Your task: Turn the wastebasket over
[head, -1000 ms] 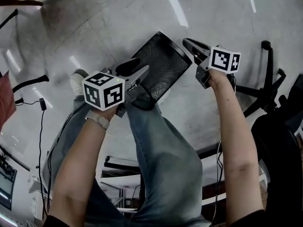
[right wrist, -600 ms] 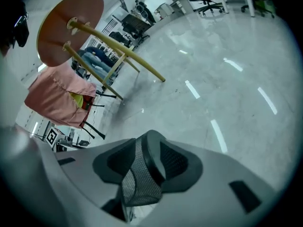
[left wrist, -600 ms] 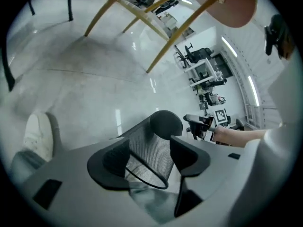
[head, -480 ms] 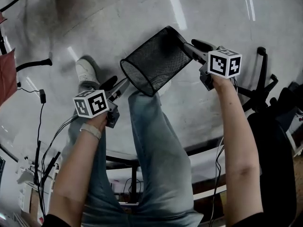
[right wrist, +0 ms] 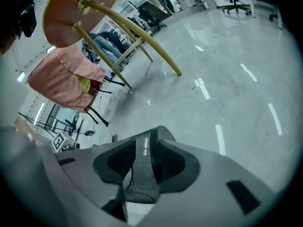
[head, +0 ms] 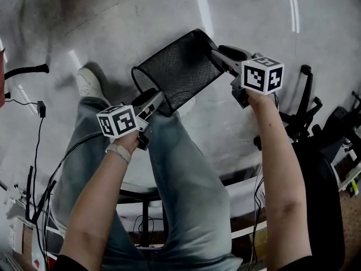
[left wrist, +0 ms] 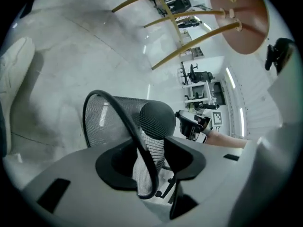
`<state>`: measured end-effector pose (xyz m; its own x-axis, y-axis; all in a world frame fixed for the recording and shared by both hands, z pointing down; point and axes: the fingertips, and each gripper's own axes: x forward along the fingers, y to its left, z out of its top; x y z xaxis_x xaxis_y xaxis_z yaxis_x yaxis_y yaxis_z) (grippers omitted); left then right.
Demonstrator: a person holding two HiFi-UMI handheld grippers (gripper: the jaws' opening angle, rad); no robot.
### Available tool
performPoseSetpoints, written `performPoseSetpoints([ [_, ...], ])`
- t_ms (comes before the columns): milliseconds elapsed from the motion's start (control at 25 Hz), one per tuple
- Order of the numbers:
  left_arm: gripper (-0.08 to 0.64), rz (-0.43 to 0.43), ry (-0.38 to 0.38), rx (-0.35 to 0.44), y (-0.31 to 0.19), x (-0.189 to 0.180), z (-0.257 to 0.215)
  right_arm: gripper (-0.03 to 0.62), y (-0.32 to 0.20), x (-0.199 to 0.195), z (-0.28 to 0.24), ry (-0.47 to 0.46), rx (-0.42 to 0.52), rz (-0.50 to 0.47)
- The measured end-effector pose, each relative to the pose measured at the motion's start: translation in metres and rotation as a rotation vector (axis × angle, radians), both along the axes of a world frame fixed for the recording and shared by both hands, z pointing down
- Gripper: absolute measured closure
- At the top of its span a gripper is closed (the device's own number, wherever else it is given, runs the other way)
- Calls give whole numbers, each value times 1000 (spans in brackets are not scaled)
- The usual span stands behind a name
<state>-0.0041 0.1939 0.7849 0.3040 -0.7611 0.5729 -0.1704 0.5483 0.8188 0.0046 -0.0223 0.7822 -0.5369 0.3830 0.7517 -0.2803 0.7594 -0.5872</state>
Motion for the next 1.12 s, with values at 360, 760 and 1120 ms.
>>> performPoseSetpoints([
  [360,525,79,-71,73,-36,-12,-51,440,-19,19,-13,8,39,127],
  [760,532,338,-245,55,-136,-18,-90,440,-48,99,-82,-72,79,397],
  [1120,443,403,-200,91,-244,56,-90,440,-29,228,-107,-63,108,671],
])
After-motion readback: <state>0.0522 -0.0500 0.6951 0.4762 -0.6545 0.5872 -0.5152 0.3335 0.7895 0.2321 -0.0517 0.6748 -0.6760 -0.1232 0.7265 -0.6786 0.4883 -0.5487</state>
